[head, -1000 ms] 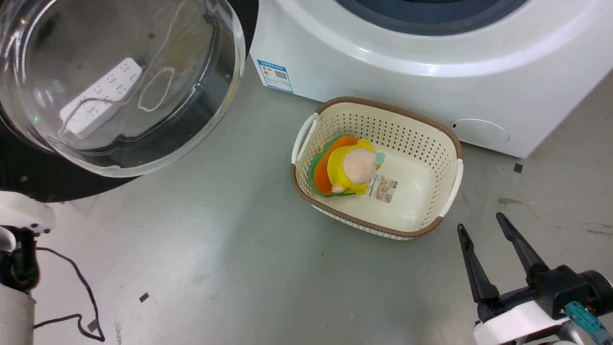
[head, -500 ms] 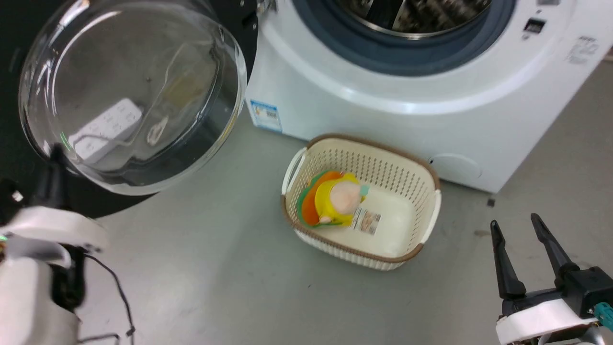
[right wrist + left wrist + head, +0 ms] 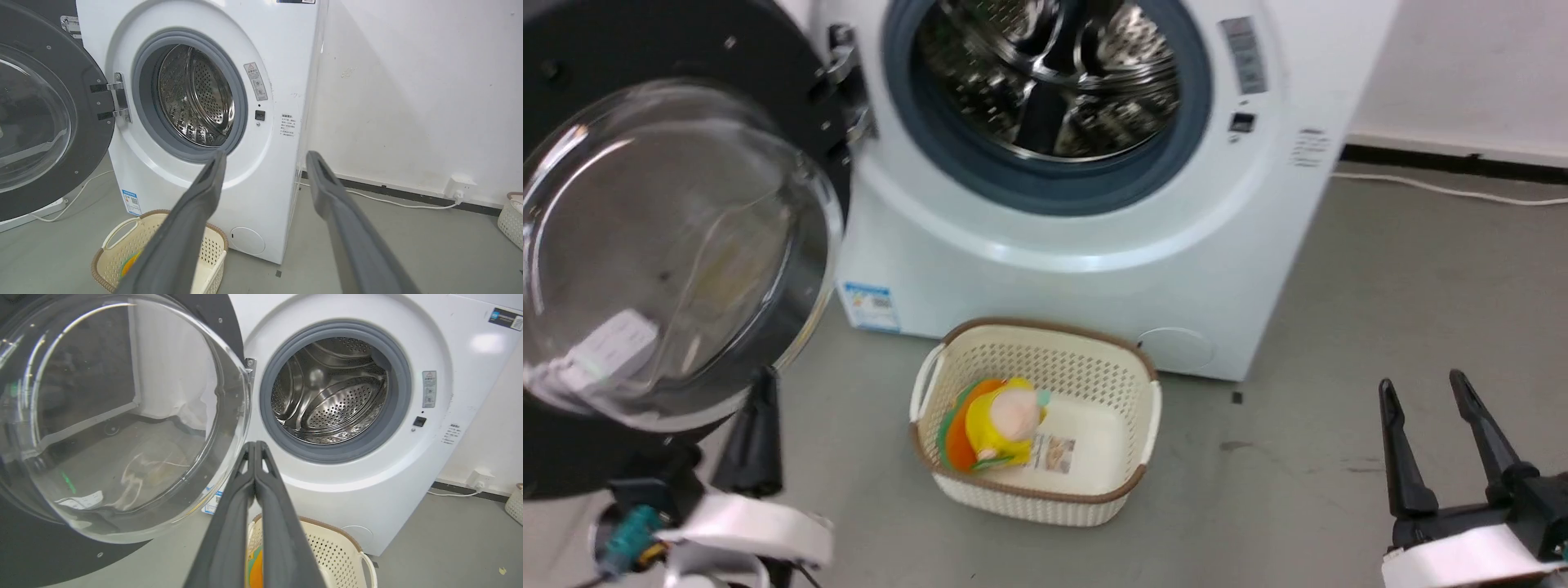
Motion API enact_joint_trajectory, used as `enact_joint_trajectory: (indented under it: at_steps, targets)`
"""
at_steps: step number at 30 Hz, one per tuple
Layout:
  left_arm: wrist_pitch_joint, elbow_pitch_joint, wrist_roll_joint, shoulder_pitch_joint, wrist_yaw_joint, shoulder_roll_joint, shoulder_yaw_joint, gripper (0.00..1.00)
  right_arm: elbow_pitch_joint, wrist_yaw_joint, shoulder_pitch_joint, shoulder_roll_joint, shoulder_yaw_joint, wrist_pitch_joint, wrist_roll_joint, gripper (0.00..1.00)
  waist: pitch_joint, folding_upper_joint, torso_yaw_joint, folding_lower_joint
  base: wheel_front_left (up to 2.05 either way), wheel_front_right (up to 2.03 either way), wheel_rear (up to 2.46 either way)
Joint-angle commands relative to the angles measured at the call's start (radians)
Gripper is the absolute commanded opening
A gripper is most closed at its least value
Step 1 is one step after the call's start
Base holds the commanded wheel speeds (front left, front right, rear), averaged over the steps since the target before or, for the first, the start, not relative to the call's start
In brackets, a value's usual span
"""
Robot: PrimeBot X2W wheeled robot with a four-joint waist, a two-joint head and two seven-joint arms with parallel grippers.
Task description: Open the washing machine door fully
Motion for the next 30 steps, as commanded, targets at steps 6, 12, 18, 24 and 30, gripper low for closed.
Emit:
enact_joint_trajectory:
  at_steps: [6, 12, 18, 24, 30]
  targets:
    - [-0.008, -0.062, 0.092, 0.086, 0.046, -0.048, -0.053, 0.45, -0.011, 0.001, 0.042, 0.004, 0.004, -0.004, 0.023, 1.0, -0.051, 0.0, -0.083, 0.0002, 0.0, 0.0, 0.0]
    - [-0.01, -0.063, 0.182, 0.124, 0.063, -0.07, -0.109, 1.0, 0.005, 0.001, 0.059, 0.004, 0.015, -0.004, 0.029, 1.0, -0.058, 0.0, -0.098, 0.0002, 0.0, 0.0, 0.0]
    - [-0.01, -0.07, 0.206, 0.158, 0.068, -0.11, -0.12, 1.0, 0.026, 0.001, 0.066, 0.004, 0.02, -0.004, 0.039, 1.0, -0.063, 0.0, -0.105, 0.0002, 0.0, 0.0, 0.0]
    - [-0.01, -0.057, 0.212, 0.164, 0.051, -0.125, -0.102, 1.0, 0.041, 0.001, 0.071, 0.004, 0.026, -0.004, 0.041, 1.0, -0.064, 0.0, -0.106, 0.0002, 0.0, 0.0, 0.0]
    - [-0.01, -0.043, 0.22, 0.158, 0.031, -0.138, -0.084, 1.0, 0.05, 0.001, 0.069, 0.004, 0.029, -0.004, 0.042, 1.0, -0.061, 0.0, -0.104, 0.0002, 0.0, 0.0, 0.0]
